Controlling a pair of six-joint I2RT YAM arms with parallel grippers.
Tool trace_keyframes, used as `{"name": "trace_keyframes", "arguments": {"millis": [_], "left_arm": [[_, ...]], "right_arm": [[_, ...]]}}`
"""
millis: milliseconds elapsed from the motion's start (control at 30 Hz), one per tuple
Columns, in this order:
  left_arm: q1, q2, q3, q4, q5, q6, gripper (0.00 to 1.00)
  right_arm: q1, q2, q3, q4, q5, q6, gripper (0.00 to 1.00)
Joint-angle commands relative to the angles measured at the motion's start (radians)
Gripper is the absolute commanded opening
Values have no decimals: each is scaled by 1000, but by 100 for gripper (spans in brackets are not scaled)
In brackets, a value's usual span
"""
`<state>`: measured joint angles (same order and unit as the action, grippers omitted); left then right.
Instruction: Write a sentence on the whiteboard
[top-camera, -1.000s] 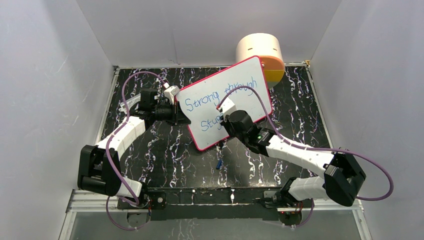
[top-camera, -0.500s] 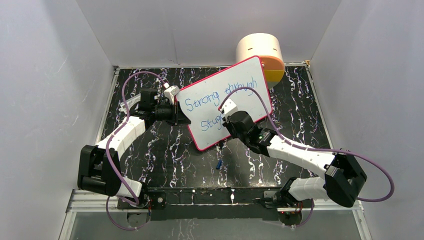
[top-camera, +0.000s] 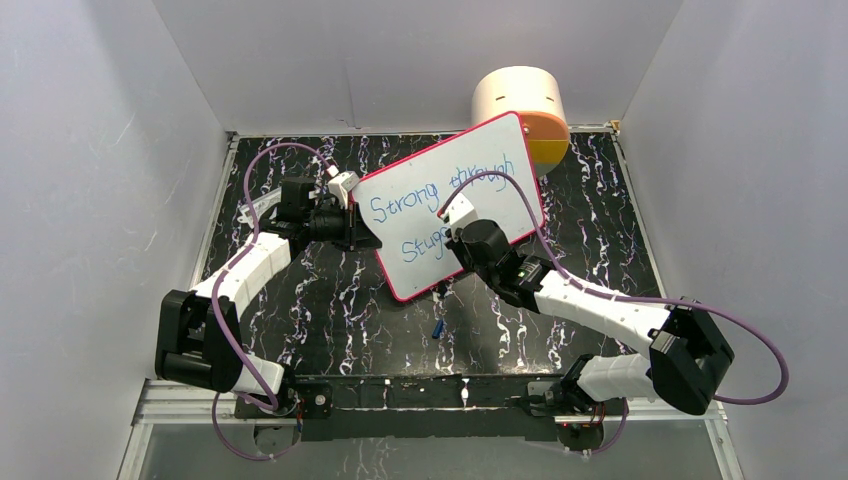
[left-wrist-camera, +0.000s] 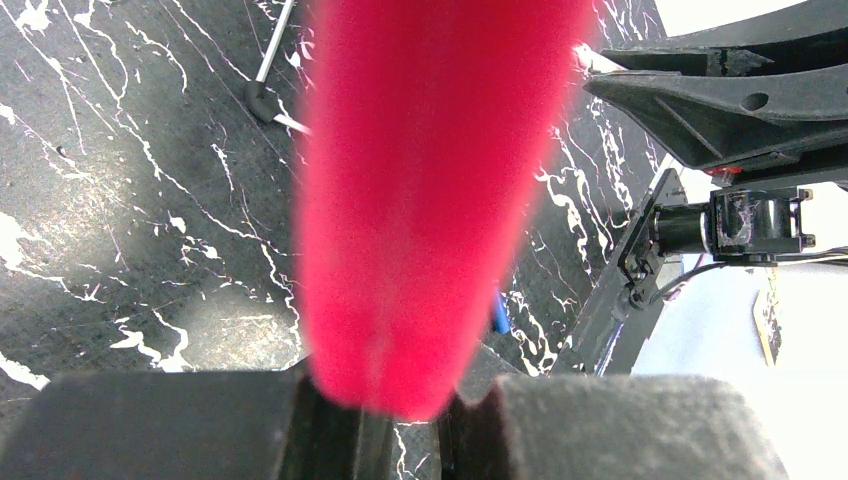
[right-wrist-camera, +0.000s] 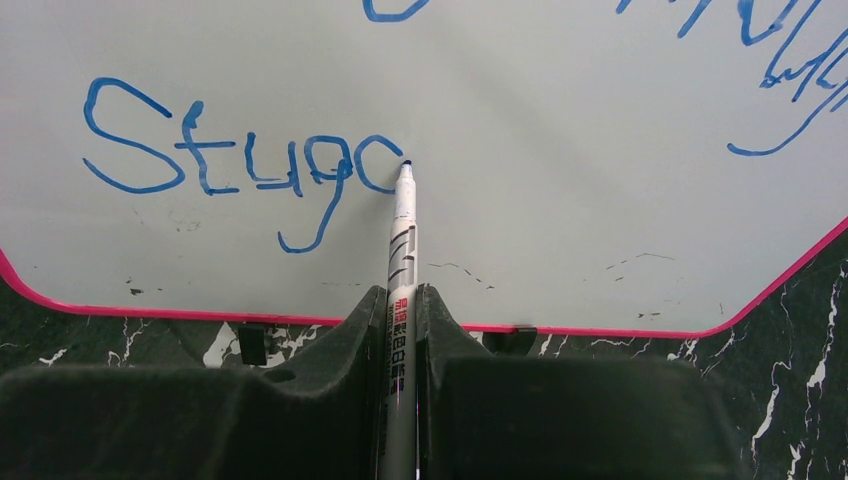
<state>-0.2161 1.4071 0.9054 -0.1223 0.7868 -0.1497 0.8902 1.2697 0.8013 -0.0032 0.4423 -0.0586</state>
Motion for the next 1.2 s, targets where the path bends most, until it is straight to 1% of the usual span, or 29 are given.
{"name": "trace_keyframes", "arguments": {"millis": [0,300,633,1167], "left_arm": [[3,18,10,-53,-67,22,0],[3,16,9,-54,-70,22,0],[3,15,10,-53,-73,22,0],[3,13,10,-53,-74,22,0]], "right_arm": [[-5,-6,34,83,5,-14,0],[-5,3,40,66,1,-14,0],[-5,10,32,-37,-19,27,0],[-6,-6,1,-117,-39,51,0]]}}
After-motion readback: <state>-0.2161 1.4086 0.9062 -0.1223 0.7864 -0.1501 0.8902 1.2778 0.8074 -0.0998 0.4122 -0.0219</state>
